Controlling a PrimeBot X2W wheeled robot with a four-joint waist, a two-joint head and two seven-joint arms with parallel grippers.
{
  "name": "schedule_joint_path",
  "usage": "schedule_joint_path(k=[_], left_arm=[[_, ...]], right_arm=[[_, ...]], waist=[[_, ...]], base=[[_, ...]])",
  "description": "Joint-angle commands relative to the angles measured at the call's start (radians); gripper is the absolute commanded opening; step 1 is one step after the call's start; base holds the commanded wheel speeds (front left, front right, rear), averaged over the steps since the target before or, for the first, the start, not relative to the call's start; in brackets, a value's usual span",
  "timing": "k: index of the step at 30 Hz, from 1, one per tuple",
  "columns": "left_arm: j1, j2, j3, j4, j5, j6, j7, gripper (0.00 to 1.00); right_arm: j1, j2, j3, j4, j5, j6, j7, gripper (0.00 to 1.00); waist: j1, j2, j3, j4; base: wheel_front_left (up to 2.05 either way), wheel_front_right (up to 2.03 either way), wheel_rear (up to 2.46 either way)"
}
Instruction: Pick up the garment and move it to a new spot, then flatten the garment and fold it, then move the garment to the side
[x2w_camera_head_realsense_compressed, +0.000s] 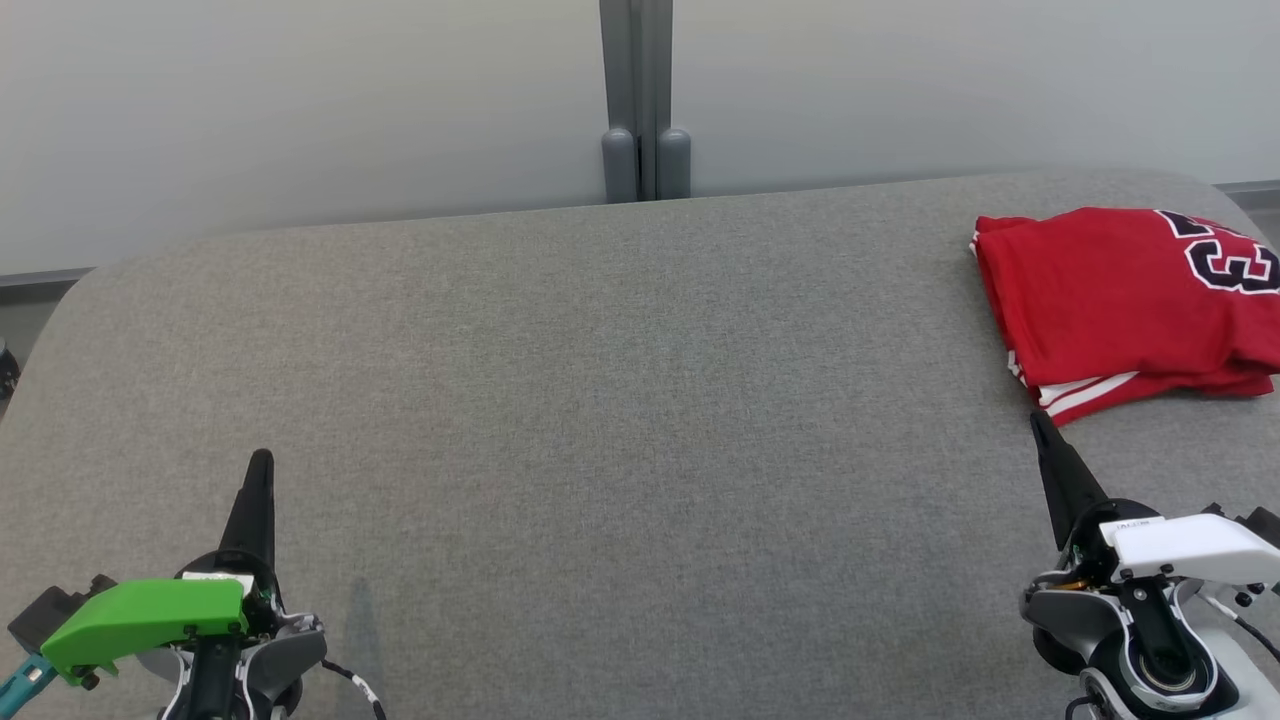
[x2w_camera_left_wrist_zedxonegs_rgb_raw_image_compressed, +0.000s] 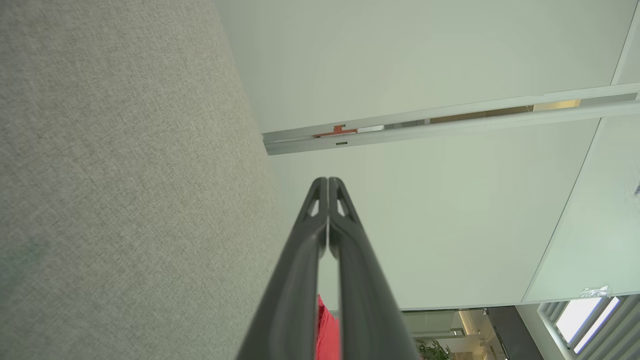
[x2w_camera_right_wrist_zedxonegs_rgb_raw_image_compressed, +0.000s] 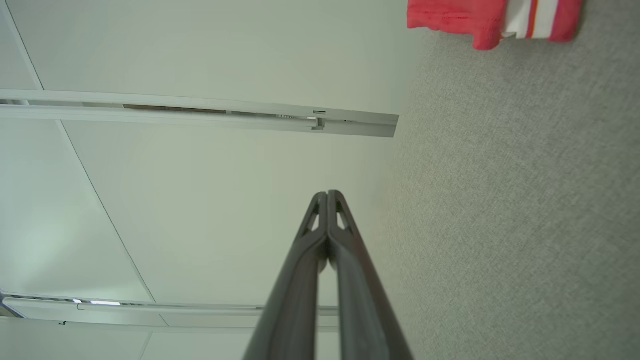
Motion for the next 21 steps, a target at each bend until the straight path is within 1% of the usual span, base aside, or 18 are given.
schedule_joint_path(k=[1,14,21], left_arm=[[-0.017,-0.002,0.007,-0.005,-0.023,-0.007,0.006,0.00],[-0.024,-0.008,0.029,-0.007,-0.103,-0.013,0.029,0.00],[-0.024,-0.009,0.029,-0.008,-0.103,-0.013,0.030,0.00]], right_arm=[[-0.016,-0.009,0.006,0.003,0.027,0.000,-0.005,0.00],[-0.034,-0.044,0.047,0.013,0.151,0.000,-0.030,0.00],[-0.036,-0.054,0.059,0.007,0.162,0.000,-0.042,0.00]], waist=[[0.0000,0.0000,0.000,0.000],[0.0000,0.0000,0.000,-0.002],[0.0000,0.0000,0.000,-0.002]], base=[[0.00,0.00,0.00],[0.00,0.00,0.00],[0.00,0.00,0.00]])
